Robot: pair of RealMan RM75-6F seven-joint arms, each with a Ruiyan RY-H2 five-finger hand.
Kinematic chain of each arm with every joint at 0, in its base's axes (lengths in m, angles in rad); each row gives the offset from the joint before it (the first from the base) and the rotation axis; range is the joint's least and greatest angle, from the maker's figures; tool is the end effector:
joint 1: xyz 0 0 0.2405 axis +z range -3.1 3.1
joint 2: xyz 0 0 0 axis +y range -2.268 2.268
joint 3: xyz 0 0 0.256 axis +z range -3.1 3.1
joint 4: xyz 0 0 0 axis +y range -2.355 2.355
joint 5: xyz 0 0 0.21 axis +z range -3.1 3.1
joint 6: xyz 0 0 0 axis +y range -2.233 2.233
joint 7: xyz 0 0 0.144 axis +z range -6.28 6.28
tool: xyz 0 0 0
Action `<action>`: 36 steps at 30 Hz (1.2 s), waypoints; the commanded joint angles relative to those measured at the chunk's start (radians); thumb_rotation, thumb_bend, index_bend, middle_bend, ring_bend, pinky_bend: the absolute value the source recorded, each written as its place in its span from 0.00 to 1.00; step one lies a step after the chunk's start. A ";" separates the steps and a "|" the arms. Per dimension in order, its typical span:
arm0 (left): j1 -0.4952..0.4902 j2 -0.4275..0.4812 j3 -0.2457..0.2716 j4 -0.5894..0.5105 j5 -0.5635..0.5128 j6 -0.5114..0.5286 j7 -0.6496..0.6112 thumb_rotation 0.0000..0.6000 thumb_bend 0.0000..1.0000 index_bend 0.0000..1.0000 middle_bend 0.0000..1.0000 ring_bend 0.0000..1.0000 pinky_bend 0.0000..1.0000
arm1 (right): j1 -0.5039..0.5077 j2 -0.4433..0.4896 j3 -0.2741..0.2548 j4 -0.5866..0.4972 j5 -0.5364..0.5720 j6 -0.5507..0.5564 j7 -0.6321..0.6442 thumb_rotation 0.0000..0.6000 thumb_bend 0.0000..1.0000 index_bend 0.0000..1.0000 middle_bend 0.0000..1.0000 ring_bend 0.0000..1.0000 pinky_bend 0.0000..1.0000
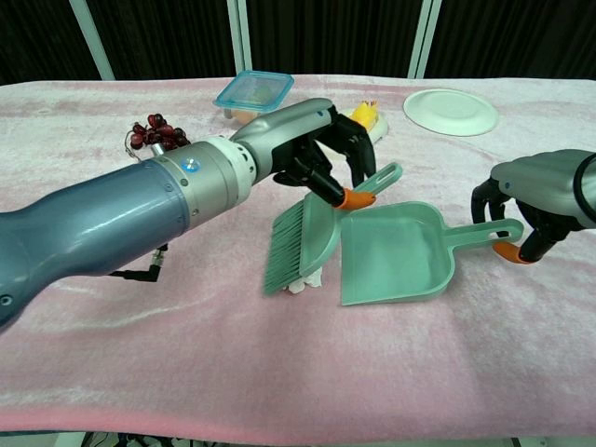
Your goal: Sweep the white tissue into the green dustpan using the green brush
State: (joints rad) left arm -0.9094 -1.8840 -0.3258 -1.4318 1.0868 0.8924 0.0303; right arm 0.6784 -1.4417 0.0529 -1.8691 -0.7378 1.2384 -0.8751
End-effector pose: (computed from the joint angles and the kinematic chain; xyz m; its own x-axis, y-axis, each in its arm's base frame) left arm -0.0106 0.3179 -0.0985 -0.0479 0.5190 0.8534 0.8868 -0.3712 0.2755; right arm -0.1742 -0.2766 0.0084 0.6231 -0.3602 0.6943 -0.7786 -0.2006 0.5947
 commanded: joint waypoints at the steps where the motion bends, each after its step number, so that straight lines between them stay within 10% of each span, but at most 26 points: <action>1: -0.026 -0.029 -0.026 0.017 0.009 0.008 -0.007 1.00 0.36 0.65 0.67 0.88 0.99 | 0.000 0.002 -0.001 -0.005 -0.001 0.002 0.000 1.00 0.48 0.56 0.54 0.68 0.77; 11: -0.029 -0.026 -0.061 -0.022 0.083 0.068 -0.064 1.00 0.36 0.65 0.67 0.88 0.99 | 0.001 0.007 -0.005 -0.015 -0.003 0.011 -0.005 1.00 0.48 0.56 0.54 0.68 0.77; 22: 0.036 0.095 0.039 -0.087 0.073 0.032 -0.050 1.00 0.36 0.66 0.68 0.88 0.99 | 0.003 -0.005 -0.011 -0.010 0.004 0.009 -0.009 1.00 0.48 0.56 0.54 0.68 0.77; 36: -0.011 -0.042 0.027 0.074 0.075 0.005 -0.082 1.00 0.36 0.65 0.68 0.88 0.99 | 0.003 -0.005 -0.008 0.001 0.016 0.002 0.003 1.00 0.48 0.56 0.54 0.68 0.77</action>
State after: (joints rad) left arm -0.9080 -1.9089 -0.2906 -1.3746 1.1593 0.9032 -0.0458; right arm 0.6817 -1.4472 0.0447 -1.8676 -0.7222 1.2409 -0.8721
